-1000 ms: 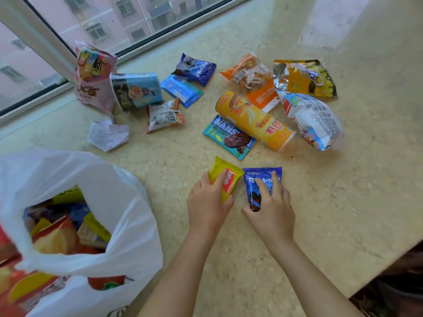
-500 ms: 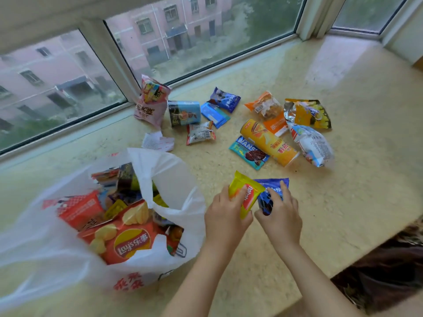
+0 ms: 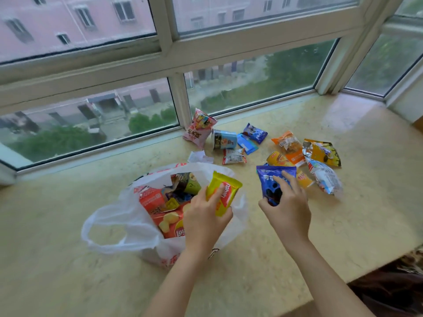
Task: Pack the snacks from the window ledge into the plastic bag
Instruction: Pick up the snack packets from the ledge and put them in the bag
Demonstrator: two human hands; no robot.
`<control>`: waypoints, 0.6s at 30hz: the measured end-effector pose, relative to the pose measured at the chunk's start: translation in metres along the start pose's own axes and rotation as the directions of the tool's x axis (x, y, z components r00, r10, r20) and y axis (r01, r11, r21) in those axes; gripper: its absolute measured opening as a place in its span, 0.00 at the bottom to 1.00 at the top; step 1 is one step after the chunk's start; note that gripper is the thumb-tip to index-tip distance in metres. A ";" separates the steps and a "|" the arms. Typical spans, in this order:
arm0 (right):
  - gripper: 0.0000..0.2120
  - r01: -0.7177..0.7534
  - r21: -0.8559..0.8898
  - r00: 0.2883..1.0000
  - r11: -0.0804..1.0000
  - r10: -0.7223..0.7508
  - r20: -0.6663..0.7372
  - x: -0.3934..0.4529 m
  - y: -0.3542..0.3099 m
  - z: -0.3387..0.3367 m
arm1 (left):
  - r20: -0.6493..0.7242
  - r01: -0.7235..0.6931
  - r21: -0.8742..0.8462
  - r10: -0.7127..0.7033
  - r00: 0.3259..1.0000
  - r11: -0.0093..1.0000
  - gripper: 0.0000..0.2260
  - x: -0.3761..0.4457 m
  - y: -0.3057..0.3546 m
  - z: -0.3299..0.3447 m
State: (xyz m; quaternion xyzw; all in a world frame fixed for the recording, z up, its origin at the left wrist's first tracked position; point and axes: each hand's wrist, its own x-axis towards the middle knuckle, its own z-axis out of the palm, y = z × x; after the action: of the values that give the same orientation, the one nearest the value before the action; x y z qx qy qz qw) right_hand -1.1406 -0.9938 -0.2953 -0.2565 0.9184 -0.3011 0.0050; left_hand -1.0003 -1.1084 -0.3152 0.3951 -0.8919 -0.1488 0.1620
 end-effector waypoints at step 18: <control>0.27 0.291 0.082 0.786 0.953 -0.287 0.548 -0.030 -0.094 0.141 | 0.183 0.269 0.153 -0.295 0.938 0.951 0.28 0.023 -0.143 0.026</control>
State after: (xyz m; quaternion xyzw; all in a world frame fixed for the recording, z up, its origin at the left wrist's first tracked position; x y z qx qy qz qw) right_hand -1.0475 -1.1219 -0.3631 -0.4698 0.8284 -0.2078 0.2236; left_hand -0.9321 -1.2142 -0.3908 0.5110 -0.8455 -0.1535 0.0217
